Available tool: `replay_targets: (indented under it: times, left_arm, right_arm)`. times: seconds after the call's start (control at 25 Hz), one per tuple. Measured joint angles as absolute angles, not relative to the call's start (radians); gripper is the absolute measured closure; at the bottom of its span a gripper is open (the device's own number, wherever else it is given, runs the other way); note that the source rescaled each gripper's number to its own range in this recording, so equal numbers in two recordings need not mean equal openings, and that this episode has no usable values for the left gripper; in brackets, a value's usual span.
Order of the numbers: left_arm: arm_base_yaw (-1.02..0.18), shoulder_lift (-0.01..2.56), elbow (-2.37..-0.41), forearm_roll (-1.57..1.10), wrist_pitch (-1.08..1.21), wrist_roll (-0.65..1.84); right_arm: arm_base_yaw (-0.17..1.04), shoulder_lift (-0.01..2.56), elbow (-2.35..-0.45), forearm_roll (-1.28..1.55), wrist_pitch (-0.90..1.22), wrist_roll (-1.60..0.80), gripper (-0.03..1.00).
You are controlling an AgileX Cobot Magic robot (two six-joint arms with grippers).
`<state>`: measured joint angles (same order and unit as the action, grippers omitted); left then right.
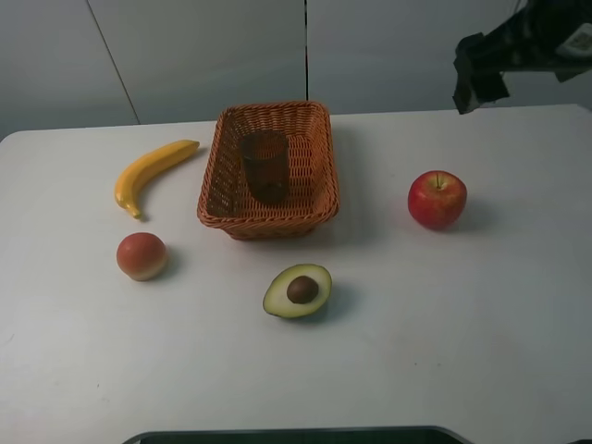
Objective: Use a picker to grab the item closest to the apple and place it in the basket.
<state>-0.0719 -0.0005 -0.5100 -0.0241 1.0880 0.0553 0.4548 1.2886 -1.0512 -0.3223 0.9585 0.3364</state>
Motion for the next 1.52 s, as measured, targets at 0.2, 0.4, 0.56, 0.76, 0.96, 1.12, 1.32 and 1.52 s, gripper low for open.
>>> replay_targets:
  times: [0.2, 0.4, 0.56, 0.76, 0.96, 1.12, 1.32, 1.52]
  left_arm:
    - [-0.072, -0.001, -0.51, -0.024, 1.088, 0.055]
    - [-0.072, -0.001, -0.51, -0.024, 1.088, 0.055]
    - [-0.072, -0.001, -0.51, -0.024, 1.088, 0.055]
    - [-0.072, -0.001, -0.51, -0.024, 1.088, 0.055]
    - [-0.072, -0.001, -0.51, -0.024, 1.088, 0.055]
    - [-0.072, -0.001, -0.51, -0.024, 1.088, 0.055]
    - [-0.072, -0.001, -0.51, -0.024, 1.088, 0.055]
    - [-0.072, -0.001, -0.51, -0.024, 1.088, 0.055]
  right_arm:
    - [0.329, 1.143, -0.957, -0.233, 0.995, 0.274, -0.03]
    - [0.267, 0.989, -0.877, -0.22, 1.031, 0.253, -0.03]
    - [0.266, 0.86, -0.842, -0.216, 1.059, 0.242, -0.03]
    - [0.266, 0.681, -0.792, -0.167, 1.087, 0.149, -0.03]
    - [0.266, 0.538, -0.726, -0.14, 1.102, 0.093, -0.03]
    - [0.266, 0.425, -0.651, -0.084, 1.102, 0.061, -0.03]
    - [0.266, 0.288, -0.549, -0.021, 1.103, 0.021, -0.03]
    - [0.266, 0.188, -0.514, 0.016, 1.104, -0.015, -0.03]
